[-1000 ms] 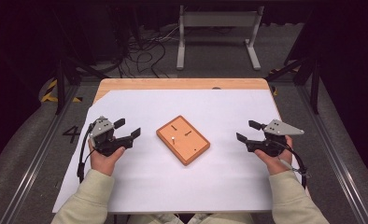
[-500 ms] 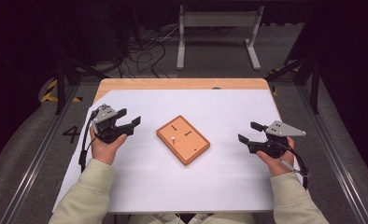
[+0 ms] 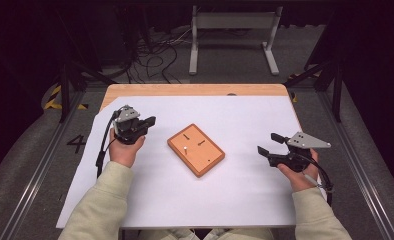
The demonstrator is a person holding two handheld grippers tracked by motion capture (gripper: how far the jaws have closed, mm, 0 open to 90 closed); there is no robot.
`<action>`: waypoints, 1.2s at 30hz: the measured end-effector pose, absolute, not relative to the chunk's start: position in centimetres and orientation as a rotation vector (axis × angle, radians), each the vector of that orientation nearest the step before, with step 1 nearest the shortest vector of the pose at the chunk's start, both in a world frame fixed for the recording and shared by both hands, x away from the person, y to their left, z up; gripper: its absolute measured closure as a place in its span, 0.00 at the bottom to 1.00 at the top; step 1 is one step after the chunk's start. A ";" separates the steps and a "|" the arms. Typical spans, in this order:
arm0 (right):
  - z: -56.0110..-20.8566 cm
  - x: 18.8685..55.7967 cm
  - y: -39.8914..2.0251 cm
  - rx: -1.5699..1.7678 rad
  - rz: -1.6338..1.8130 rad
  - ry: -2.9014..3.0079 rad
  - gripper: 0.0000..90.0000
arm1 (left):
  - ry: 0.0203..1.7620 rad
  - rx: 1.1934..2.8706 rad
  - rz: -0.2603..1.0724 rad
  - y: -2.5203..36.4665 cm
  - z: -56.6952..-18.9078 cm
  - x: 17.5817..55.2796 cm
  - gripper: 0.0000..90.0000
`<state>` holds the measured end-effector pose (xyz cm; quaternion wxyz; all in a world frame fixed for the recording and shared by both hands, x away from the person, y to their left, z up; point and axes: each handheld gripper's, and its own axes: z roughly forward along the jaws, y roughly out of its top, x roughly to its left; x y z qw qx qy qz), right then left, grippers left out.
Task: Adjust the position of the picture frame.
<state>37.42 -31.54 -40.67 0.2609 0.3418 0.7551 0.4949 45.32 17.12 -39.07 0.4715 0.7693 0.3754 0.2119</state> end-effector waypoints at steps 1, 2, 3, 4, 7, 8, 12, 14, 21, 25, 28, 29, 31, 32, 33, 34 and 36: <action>-40.7 37.4 -31.6 0.927 1.339 2.043 0.32 | 0.916 1.891 0.517 17.0 -39.1 45.5 1.00; -40.7 37.3 -31.6 0.928 1.337 2.045 0.32 | 0.913 1.894 0.511 16.7 -39.3 45.7 1.00; -40.8 37.3 -31.7 0.932 1.339 2.046 0.32 | 0.916 1.903 0.507 16.5 -39.5 45.9 1.00; -40.8 37.3 -31.7 0.932 1.339 2.046 0.32 | 0.916 1.903 0.507 16.5 -39.5 45.9 1.00; -40.9 37.1 -31.7 0.936 1.335 2.055 0.32 | 0.936 1.943 0.482 16.1 -40.6 46.8 1.00; -41.0 37.1 -31.7 0.934 1.332 2.057 0.32 | 0.946 1.947 0.477 16.0 -40.9 47.1 1.00; -41.1 36.9 -31.8 0.941 1.331 2.066 0.32 | 0.971 1.975 0.433 15.8 -42.2 48.1 1.00; -41.1 36.8 -31.9 0.946 1.343 2.072 0.32 | 0.974 1.982 0.421 15.7 -42.5 48.3 1.00; -41.3 36.3 -32.1 0.965 1.338 2.099 0.33 | 0.975 2.028 0.353 14.8 -44.0 49.4 1.00; -41.3 35.9 -32.3 0.969 1.336 2.100 0.33 | 0.962 2.083 0.288 13.9 -44.6 49.9 1.00; -41.3 35.8 -32.4 0.972 1.338 2.099 0.33 | 0.959 2.108 0.275 13.5 -44.8 50.1 1.00; -41.3 35.6 -32.5 0.977 1.335 2.098 0.33 | 0.958 2.117 0.267 13.4 -45.1 50.2 1.00; -41.3 35.6 -32.5 0.976 1.336 2.097 0.33 | 0.954 2.125 0.259 13.4 -45.2 50.3 1.00; -41.3 35.5 -32.6 0.976 1.338 2.098 0.33 | 0.958 2.127 0.251 13.4 -45.3 50.3 1.00; -41.2 35.5 -32.6 0.975 1.339 2.099 0.33 | 0.955 2.134 0.237 13.4 -45.4 50.4 1.00; -41.2 35.5 -32.6 0.974 1.338 2.100 0.33 | 0.950 2.140 0.229 13.4 -45.5 50.4 1.00; -41.2 35.5 -32.5 0.969 1.338 2.099 0.33 | 0.942 2.148 0.209 13.3 -45.7 50.4 1.00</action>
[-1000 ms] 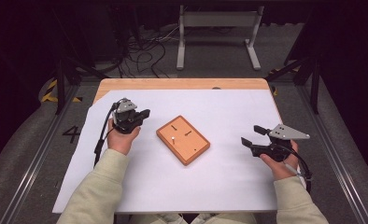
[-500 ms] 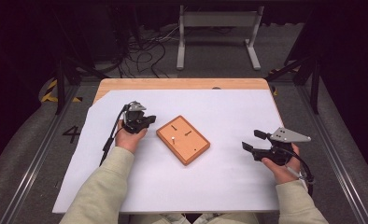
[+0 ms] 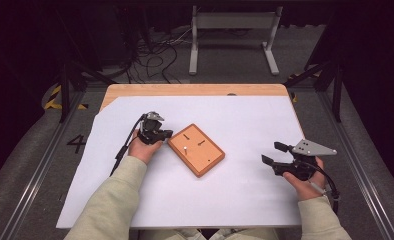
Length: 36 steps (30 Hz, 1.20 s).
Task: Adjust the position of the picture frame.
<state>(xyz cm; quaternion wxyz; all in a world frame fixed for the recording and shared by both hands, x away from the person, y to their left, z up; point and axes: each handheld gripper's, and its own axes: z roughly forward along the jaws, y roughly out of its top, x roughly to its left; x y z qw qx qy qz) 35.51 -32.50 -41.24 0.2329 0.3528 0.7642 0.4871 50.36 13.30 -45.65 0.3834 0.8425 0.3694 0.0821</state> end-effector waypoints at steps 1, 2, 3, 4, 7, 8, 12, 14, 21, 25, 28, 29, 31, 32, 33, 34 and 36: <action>-41.2 35.5 -32.5 0.967 1.339 2.102 0.33 | 0.942 2.148 0.209 13.3 -45.7 50.4 1.00; -41.2 35.5 -32.4 0.966 1.338 2.104 0.33 | 0.944 2.157 0.211 13.2 -45.7 50.3 1.00; -41.2 35.5 -32.4 0.966 1.341 2.104 0.33 | 0.942 2.158 0.208 13.3 -45.7 50.4 1.00; -41.2 35.6 -32.4 0.967 1.343 2.106 0.33 | 0.945 2.154 0.197 13.3 -45.8 50.4 1.00; -41.2 35.6 -32.3 0.962 1.342 2.112 0.33 | 0.943 2.152 0.187 13.4 -45.8 50.4 1.00; -41.2 35.6 -32.3 0.963 1.344 2.114 0.33 | 0.939 2.153 0.185 13.5 -45.8 50.4 1.00; -41.2 35.6 -32.3 0.961 1.346 2.118 0.33 | 0.935 2.143 0.149 13.8 -45.9 50.5 1.00; -41.1 35.6 -32.2 0.959 1.352 2.116 0.33 | 0.919 2.164 0.139 13.7 -45.8 50.2 1.00; -41.1 35.6 -32.1 0.957 1.350 2.128 0.33 | 0.867 2.232 0.125 12.7 -45.4 48.7 1.00; -41.1 35.6 -32.1 0.956 1.349 2.130 0.33 | 0.846 2.265 0.083 12.2 -45.3 47.3 1.00; -41.0 35.6 -32.1 0.952 1.351 2.131 0.33 | 0.816 2.269 0.051 12.1 -45.4 46.4 1.00; -41.0 35.6 -32.0 0.952 1.351 2.130 0.33 | 0.806 2.274 0.043 12.0 -45.4 46.1 1.00; -40.9 35.7 -32.0 0.951 1.352 2.137 0.33 | 0.778 2.287 0.033 11.6 -45.4 45.4 1.00; -41.0 35.7 -32.0 0.954 1.353 2.142 0.34 | 0.767 2.295 0.024 11.4 -45.3 45.0 1.00; -41.0 35.7 -31.9 0.955 1.350 2.147 0.35 | 0.747 2.300 0.021 11.1 -45.3 44.7 1.00; -41.0 35.7 -31.9 0.955 1.350 2.147 0.35 | 0.747 2.300 0.021 11.1 -45.3 44.7 1.00; -40.9 35.7 -31.8 0.951 1.344 2.164 0.40 | 0.701 2.316 0.017 10.5 -45.4 44.0 1.00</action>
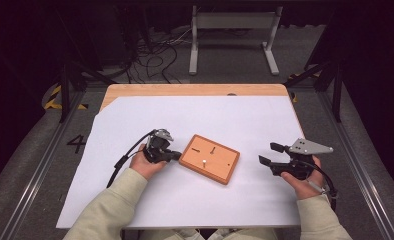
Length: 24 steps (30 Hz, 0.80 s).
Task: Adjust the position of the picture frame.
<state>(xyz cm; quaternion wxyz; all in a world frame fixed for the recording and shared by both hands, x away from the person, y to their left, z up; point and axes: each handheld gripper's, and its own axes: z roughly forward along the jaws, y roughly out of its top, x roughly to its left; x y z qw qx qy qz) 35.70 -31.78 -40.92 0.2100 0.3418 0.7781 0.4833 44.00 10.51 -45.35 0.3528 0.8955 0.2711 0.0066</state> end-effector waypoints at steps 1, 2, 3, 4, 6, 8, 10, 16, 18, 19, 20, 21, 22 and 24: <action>-40.9 35.7 -31.7 0.948 1.330 2.187 0.50 | 0.682 2.328 -0.017 9.7 -45.3 43.0 1.00; -40.9 35.7 -31.7 0.948 1.330 2.187 0.50 | 0.682 2.328 -0.017 9.7 -45.3 43.0 1.00; -40.8 35.7 -31.7 0.952 1.329 2.195 0.55 | 0.649 2.337 -0.017 9.2 -45.4 42.6 1.00; -40.8 35.8 -31.7 0.954 1.322 2.212 0.62 | 0.628 2.342 -0.017 8.9 -45.4 42.3 1.00; -40.9 35.9 -31.7 0.974 1.284 2.239 0.77 | 0.591 2.350 -0.023 8.3 -45.4 41.6 1.00; -40.9 36.1 -31.6 1.022 1.238 2.258 0.85 | 0.588 2.349 -0.017 8.3 -45.4 41.5 1.00; -41.1 36.3 -31.5 1.059 1.217 2.277 0.91 | 0.600 2.338 -0.007 8.5 -45.4 41.5 1.00; -41.9 37.4 -30.3 1.165 1.124 2.331 1.00 | 0.641 2.284 0.058 9.6 -44.8 41.3 0.97; -42.6 38.2 -29.1 1.205 1.023 2.366 1.00 | 0.662 2.261 0.079 10.6 -44.4 41.0 0.97; -42.9 38.4 -28.7 1.210 0.984 2.379 1.00 | 0.662 2.261 0.079 10.6 -44.4 41.0 0.98; -43.1 38.6 -28.3 1.206 0.944 2.382 1.00 | 0.672 2.251 0.096 11.2 -44.3 40.8 0.98; -43.3 38.7 -27.9 1.195 0.906 2.387 1.00 | 0.680 2.246 0.100 11.4 -44.3 40.8 0.99; -43.4 38.9 -27.6 1.181 0.886 2.395 1.00 | 0.687 2.242 0.100 11.7 -44.3 40.8 0.99; -43.7 39.2 -26.9 1.183 0.823 2.405 1.00 | 0.705 2.234 0.104 12.1 -44.3 40.7 0.99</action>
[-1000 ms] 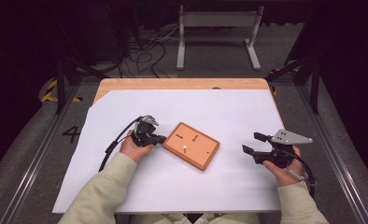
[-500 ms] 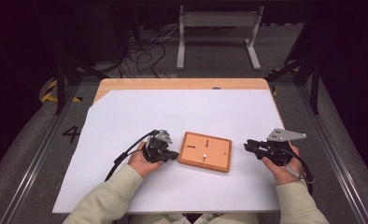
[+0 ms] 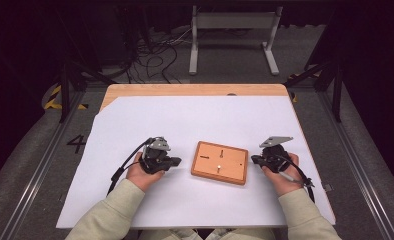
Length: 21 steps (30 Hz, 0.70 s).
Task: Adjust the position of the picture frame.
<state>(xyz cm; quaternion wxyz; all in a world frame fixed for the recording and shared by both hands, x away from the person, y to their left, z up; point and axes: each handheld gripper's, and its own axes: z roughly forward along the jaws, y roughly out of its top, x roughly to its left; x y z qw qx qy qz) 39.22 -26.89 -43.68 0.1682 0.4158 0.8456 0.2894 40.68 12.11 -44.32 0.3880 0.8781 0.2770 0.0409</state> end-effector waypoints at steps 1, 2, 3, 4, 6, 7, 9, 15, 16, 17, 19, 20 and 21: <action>-43.8 39.4 -26.6 1.176 0.801 2.413 1.00 | 0.711 2.227 0.106 12.2 -44.3 40.6 0.99; -43.9 39.5 -26.4 1.172 0.801 2.419 1.00 | 0.711 2.227 0.106 12.2 -44.3 40.6 0.99; -43.9 39.5 -26.4 1.172 0.801 2.419 1.00 | 0.715 2.223 0.106 12.5 -44.3 40.5 0.99; -43.9 39.6 -26.0 1.154 0.785 2.417 1.00 | 0.723 2.214 0.116 12.7 -44.2 40.4 0.99; -43.9 39.9 -25.6 1.135 0.756 2.399 1.00 | 0.729 2.209 0.122 13.0 -44.2 40.2 0.99; -43.8 40.1 -25.6 1.137 0.794 2.404 1.00 | 0.735 2.208 0.121 13.2 -44.3 40.2 0.99; -43.9 40.6 -25.0 1.119 0.799 2.415 1.00 | 0.748 2.205 0.120 13.5 -44.4 40.1 0.99; -44.0 41.8 -22.9 1.091 0.841 2.448 1.00 | 0.756 2.194 0.135 13.8 -44.2 39.9 0.99; -44.1 41.8 -22.7 1.094 0.851 2.451 1.00 | 0.753 2.193 0.135 13.9 -44.2 40.0 0.99; -44.2 41.9 -22.5 1.094 0.864 2.464 1.00 | 0.761 2.187 0.136 14.0 -44.2 40.0 0.99; -44.3 41.8 -22.2 1.088 0.851 2.468 1.00 | 0.766 2.183 0.138 14.1 -44.1 40.0 0.98; -44.2 41.7 -22.2 1.086 0.849 2.469 1.00 | 0.763 2.174 0.144 14.2 -44.0 40.0 0.97; -44.0 41.6 -22.4 1.082 0.869 2.464 1.00 | 0.763 2.169 0.152 14.2 -43.9 40.0 0.95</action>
